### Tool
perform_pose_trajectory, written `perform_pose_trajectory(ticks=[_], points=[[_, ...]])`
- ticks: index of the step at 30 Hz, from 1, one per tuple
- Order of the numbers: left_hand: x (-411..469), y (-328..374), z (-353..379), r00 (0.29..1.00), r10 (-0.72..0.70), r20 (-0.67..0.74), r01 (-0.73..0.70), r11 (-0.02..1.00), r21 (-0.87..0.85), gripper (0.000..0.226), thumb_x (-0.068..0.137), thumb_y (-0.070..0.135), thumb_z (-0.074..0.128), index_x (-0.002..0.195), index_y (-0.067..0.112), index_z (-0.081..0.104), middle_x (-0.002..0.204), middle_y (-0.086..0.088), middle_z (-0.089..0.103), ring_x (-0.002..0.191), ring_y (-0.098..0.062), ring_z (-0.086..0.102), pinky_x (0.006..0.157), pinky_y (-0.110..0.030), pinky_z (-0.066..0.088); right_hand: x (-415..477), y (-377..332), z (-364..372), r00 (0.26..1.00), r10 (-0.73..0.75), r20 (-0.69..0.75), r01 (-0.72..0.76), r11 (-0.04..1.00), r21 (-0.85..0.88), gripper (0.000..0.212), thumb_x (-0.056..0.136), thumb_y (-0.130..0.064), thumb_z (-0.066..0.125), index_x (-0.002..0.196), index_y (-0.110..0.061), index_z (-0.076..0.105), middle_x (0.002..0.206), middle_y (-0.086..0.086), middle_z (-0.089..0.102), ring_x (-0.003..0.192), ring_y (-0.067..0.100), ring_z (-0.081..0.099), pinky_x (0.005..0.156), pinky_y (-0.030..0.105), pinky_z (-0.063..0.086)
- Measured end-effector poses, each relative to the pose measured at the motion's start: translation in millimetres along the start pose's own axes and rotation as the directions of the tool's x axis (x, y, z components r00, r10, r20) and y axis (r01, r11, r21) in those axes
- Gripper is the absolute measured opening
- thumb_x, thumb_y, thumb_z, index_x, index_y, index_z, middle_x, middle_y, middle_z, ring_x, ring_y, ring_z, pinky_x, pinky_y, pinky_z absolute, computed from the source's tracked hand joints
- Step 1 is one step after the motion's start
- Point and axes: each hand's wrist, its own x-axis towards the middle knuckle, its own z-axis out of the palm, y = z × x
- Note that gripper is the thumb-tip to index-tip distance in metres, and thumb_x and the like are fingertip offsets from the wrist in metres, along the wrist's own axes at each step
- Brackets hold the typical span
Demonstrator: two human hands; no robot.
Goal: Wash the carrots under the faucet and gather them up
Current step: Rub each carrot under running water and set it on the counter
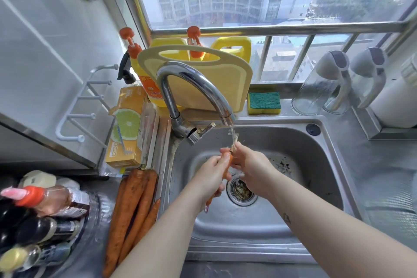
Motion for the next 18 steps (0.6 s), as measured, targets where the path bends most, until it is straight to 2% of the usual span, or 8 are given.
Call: perform_pose_trajectory(ticks=[3, 5, 7, 8, 11, 13, 15, 18], points=[[5, -1, 4, 1.0, 0.015, -0.015, -0.013, 0.993, 0.119, 0.038, 0.1, 0.041, 0.03, 0.114, 0.018, 0.058, 0.088, 0.001, 0.057, 0.066, -0.011, 0.055, 0.063, -0.026, 0.046, -5, 0, 0, 0.995, -0.096, -0.008, 0.095, 0.992, -0.084, 0.032, 0.099, -0.027, 0.042, 0.104, -0.012, 0.07, 0.119, 0.022, 0.064, 0.099, 0.019, 0.057, 0.079, 0.027, 0.039], [8, 1, 7, 0.999, 0.015, -0.031, -0.011, 0.994, 0.112, 0.041, 0.101, 0.038, 0.027, 0.113, 0.014, 0.058, 0.08, 0.001, 0.056, 0.061, -0.012, 0.051, 0.06, -0.026, 0.042, -8, 0, -4, 0.99, -0.131, 0.044, 0.135, 0.984, -0.118, 0.027, 0.099, -0.019, 0.043, 0.11, -0.01, 0.066, 0.109, 0.029, 0.063, 0.087, 0.016, 0.055, 0.074, 0.025, 0.039], [9, 2, 10, 0.999, 0.004, -0.033, -0.002, 0.999, 0.05, 0.04, 0.102, 0.036, 0.024, 0.112, 0.015, 0.056, 0.071, 0.001, 0.051, 0.052, -0.011, 0.042, 0.052, -0.024, 0.035, -12, 1, -10, 0.984, -0.153, 0.09, 0.164, 0.977, -0.135, 0.026, 0.099, -0.016, 0.041, 0.111, -0.009, 0.063, 0.092, 0.02, 0.062, 0.082, 0.013, 0.058, 0.078, 0.026, 0.04], [9, 3, 11, 0.999, -0.001, -0.039, 0.002, 0.999, 0.032, 0.039, 0.102, 0.035, 0.023, 0.114, 0.017, 0.055, 0.068, 0.001, 0.049, 0.05, -0.011, 0.04, 0.05, -0.023, 0.033, -12, 1, -13, 0.981, -0.168, 0.096, 0.182, 0.972, -0.151, 0.026, 0.099, -0.016, 0.041, 0.107, -0.009, 0.065, 0.09, 0.014, 0.064, 0.086, 0.012, 0.061, 0.084, 0.026, 0.041], [10, 3, 10, 0.998, -0.008, -0.066, 0.011, 0.999, 0.053, 0.041, 0.102, 0.035, 0.022, 0.119, 0.017, 0.054, 0.066, 0.001, 0.049, 0.048, -0.011, 0.038, 0.049, -0.023, 0.031, -5, 1, -19, 0.986, -0.167, 0.016, 0.167, 0.978, -0.127, 0.028, 0.099, -0.02, 0.041, 0.092, -0.013, 0.067, 0.108, 0.012, 0.067, 0.109, 0.019, 0.059, 0.105, 0.034, 0.038], [11, 3, 7, 0.996, -0.003, -0.087, 0.012, 0.995, 0.099, 0.041, 0.102, 0.034, 0.022, 0.118, 0.015, 0.054, 0.071, -0.001, 0.053, 0.049, -0.012, 0.04, 0.05, -0.023, 0.032, -1, -2, -15, 0.992, -0.122, -0.023, 0.121, 0.992, -0.046, 0.027, 0.1, -0.022, 0.039, 0.091, -0.012, 0.063, 0.103, 0.011, 0.065, 0.102, 0.021, 0.059, 0.107, 0.036, 0.038], [9, 1, 2, 0.992, 0.006, -0.127, 0.012, 0.991, 0.133, 0.039, 0.102, 0.034, 0.023, 0.115, 0.015, 0.055, 0.077, -0.002, 0.057, 0.052, -0.014, 0.042, 0.053, -0.024, 0.034, 7, -7, -7, 0.997, -0.077, -0.021, 0.077, 0.997, -0.008, 0.032, 0.1, -0.028, 0.038, 0.099, -0.007, 0.063, 0.1, 0.011, 0.066, 0.091, 0.016, 0.059, 0.102, 0.035, 0.035], [6, -3, -7, 0.983, 0.003, -0.183, 0.021, 0.991, 0.131, 0.035, 0.102, 0.035, 0.025, 0.109, 0.018, 0.054, 0.082, -0.001, 0.057, 0.057, -0.013, 0.043, 0.054, -0.024, 0.035, 14, -17, 7, 0.999, 0.029, 0.025, -0.03, 0.999, 0.033, 0.055, 0.095, -0.044, 0.039, 0.129, -0.002, 0.052, 0.125, 0.018, 0.06, 0.103, 0.023, 0.057, 0.097, 0.036, 0.03]])
